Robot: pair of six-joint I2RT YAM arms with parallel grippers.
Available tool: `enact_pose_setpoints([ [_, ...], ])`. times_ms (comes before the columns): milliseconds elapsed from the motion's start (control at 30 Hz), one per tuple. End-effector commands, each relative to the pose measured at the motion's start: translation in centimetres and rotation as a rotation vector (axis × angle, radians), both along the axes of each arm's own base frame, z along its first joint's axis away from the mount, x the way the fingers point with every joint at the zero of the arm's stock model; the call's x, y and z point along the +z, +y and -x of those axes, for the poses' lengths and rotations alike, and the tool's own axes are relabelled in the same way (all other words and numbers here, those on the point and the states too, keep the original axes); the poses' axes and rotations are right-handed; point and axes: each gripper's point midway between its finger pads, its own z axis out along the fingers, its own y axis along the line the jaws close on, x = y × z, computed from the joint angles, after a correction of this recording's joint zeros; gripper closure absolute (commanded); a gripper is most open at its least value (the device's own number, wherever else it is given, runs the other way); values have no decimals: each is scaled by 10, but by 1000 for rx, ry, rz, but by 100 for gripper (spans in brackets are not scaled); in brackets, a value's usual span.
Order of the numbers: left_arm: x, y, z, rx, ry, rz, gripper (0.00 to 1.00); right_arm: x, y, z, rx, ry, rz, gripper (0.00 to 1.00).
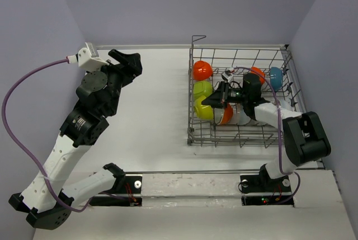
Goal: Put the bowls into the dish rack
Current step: Turn the bowl upside down over the dish rack.
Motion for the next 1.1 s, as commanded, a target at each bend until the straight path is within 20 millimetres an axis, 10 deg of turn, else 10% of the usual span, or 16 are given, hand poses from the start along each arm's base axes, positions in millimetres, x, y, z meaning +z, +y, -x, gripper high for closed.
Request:
enact_pose_setpoints([
  [0, 9, 2, -2, 12, -38, 22, 18, 12, 4, -2, 11, -71, -13, 99],
  [1067, 8, 2, -2, 9, -30, 22, 18, -47, -19, -20, -150, -51, 299, 95],
])
